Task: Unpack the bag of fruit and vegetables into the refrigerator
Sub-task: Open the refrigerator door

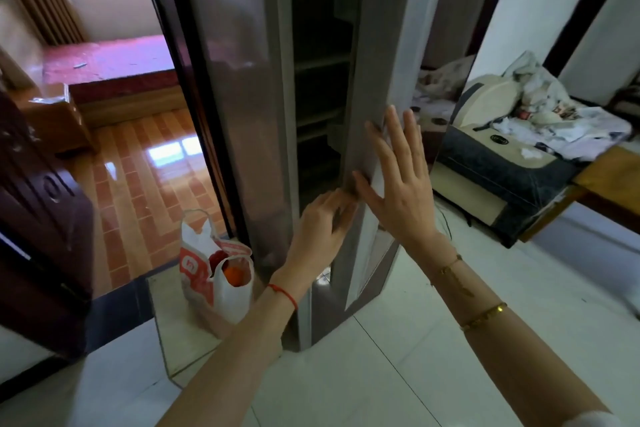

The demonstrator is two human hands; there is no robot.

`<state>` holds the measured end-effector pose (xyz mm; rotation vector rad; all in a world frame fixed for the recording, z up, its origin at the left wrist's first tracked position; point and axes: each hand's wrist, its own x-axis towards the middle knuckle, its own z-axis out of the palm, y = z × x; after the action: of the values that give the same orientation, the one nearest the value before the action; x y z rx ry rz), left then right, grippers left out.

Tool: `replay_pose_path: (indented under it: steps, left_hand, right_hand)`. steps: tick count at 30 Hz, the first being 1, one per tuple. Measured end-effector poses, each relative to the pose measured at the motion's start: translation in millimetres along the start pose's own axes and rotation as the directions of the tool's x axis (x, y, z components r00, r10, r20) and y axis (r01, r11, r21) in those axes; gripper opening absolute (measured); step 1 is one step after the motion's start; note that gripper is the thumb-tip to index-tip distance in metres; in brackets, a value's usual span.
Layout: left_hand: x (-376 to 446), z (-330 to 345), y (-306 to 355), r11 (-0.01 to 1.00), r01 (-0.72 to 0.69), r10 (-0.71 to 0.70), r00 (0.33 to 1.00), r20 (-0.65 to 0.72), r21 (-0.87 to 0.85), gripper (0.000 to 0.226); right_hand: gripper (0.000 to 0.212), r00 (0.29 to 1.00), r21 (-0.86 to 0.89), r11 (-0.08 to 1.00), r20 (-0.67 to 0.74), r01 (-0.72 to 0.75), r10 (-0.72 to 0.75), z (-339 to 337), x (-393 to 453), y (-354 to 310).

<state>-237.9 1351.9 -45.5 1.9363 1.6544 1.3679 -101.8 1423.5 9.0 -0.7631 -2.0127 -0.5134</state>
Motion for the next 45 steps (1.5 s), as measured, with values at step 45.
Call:
replay_pose_path:
  steps: [45]
  left_hand:
    - [56, 226, 181, 0.876, -0.473, 0.452, 0.873, 0.181, 0.092, 0.053]
  right_hand:
    - [0.061, 0.820, -0.367, 0.748, -0.078, -0.553, 0.567, -232, -145, 237]
